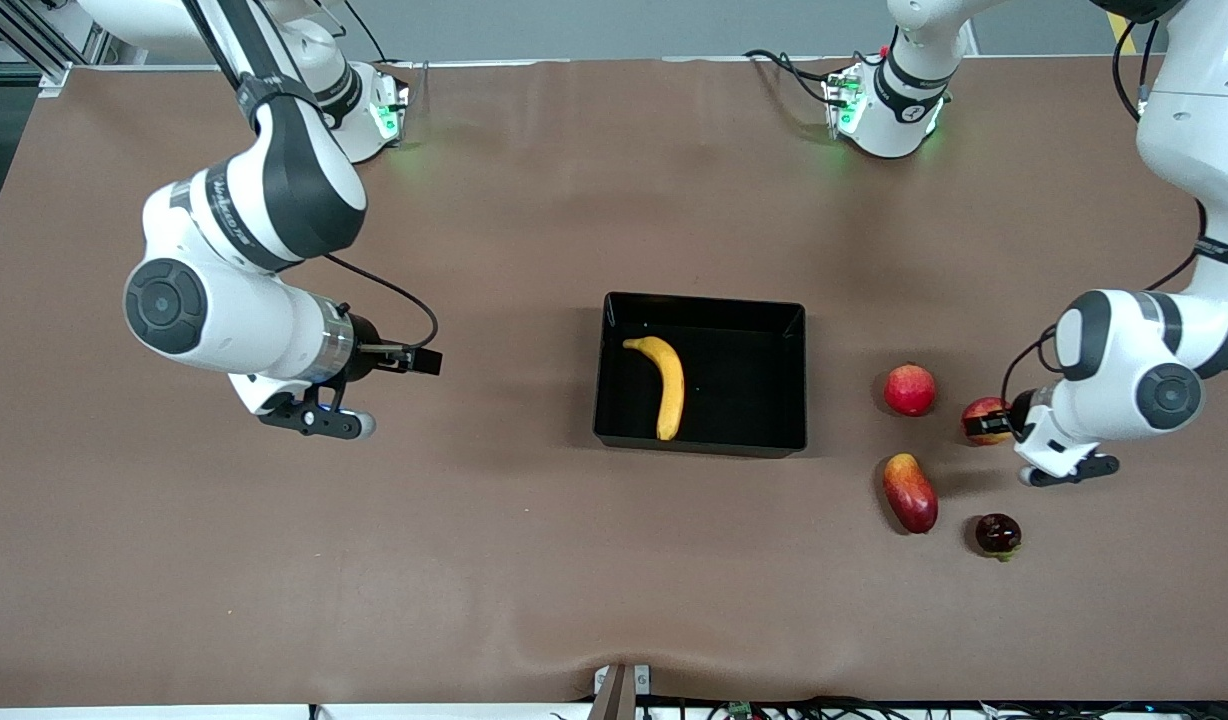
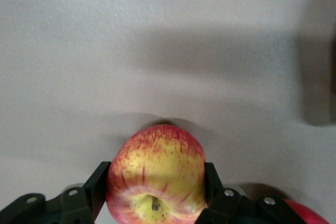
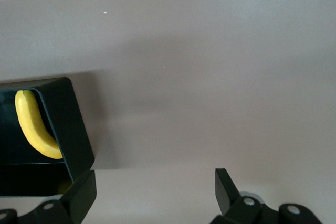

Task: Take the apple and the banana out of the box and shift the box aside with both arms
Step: 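Place the apple with the left gripper while the right gripper advances, then reach into the tray and grasp the yellow banana with the left gripper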

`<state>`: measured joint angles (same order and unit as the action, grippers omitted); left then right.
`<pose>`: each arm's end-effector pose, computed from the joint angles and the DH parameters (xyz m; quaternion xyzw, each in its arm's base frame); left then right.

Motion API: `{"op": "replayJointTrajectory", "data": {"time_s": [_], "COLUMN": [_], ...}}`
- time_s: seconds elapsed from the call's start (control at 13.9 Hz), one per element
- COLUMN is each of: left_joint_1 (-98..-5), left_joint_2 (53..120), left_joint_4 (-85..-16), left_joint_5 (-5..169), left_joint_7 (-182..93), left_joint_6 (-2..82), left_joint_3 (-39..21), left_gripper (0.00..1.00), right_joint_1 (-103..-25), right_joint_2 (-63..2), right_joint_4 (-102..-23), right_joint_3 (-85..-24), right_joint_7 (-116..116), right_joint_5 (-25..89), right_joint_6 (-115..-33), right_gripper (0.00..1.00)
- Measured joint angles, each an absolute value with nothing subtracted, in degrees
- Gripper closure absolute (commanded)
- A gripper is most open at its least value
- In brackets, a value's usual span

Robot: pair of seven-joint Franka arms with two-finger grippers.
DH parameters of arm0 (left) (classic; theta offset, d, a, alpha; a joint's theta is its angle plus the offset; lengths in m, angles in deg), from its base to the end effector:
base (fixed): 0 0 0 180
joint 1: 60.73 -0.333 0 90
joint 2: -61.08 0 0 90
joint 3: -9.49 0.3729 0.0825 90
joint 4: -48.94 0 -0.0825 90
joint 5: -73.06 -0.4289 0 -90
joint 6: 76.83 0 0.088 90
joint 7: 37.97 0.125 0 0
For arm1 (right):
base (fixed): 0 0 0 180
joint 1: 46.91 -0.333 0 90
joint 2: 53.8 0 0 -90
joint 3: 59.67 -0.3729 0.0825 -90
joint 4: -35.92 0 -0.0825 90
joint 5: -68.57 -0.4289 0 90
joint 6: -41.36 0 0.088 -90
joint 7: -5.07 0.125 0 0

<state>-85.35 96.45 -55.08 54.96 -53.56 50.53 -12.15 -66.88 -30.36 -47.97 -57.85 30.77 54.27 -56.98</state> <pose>0.6885 0.0666 0.2017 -0.9940 -0.0788 0.0739 0.0157 0.6806 0.2556 0.4591 -0.9860 0.0920 0.1150 0.0777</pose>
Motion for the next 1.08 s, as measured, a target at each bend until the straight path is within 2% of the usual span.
{"op": "replayJointTrajectory", "data": {"time_s": [0.07, 0.14, 0.22, 0.29, 0.65, 1.08], "left_joint_1": [-85.3, -85.3, -85.4, -85.4, -85.4, -85.6], "left_joint_2": [95.9, 95.3, 94.9, 94.7, 93.5, 81.5], "left_joint_4": [-56.1, -57.0, -57.7, -58.2, -59.2, -58.0], "left_joint_5": [54.9, 54.9, 54.9, 54.9, 54.9, 55.1], "left_joint_7": [-53.6, -53.6, -53.6, -53.7, -53.7, -57.2], "left_joint_6": [50.9, 51.3, 51.4, 51.5, 51.2, 40.6], "left_joint_3": [-12.2, -12.3, -12.4, -12.5, -13.8, -23.9], "left_gripper": [0.70, 0.59, 0.41, 0.00, 0.00, 0.00], "right_joint_1": [-67.0, -67.0, -67.1, -67.1, -67.2, -66.2], "right_joint_2": [-30.1, -29.9, -29.7, -29.6, -28.7, -26.4], "right_joint_4": [-48.0, -48.0, -48.0, -48.0, -48.0, -48.0], "right_joint_3": [-57.9, -57.9, -57.9, -57.9, -57.9, -57.0], "right_joint_7": [30.8, 30.8, 30.7, 30.7, 30.7, 30.7], "right_joint_5": [54.3, 54.3, 54.3, 54.3, 54.3, 53.5], "right_joint_6": [-57.2, -57.4, -57.5, -57.6, -60.5, -63.0], "right_gripper": [0.00, 0.00, 0.00, 0.00, 0.00, 0.00]}}
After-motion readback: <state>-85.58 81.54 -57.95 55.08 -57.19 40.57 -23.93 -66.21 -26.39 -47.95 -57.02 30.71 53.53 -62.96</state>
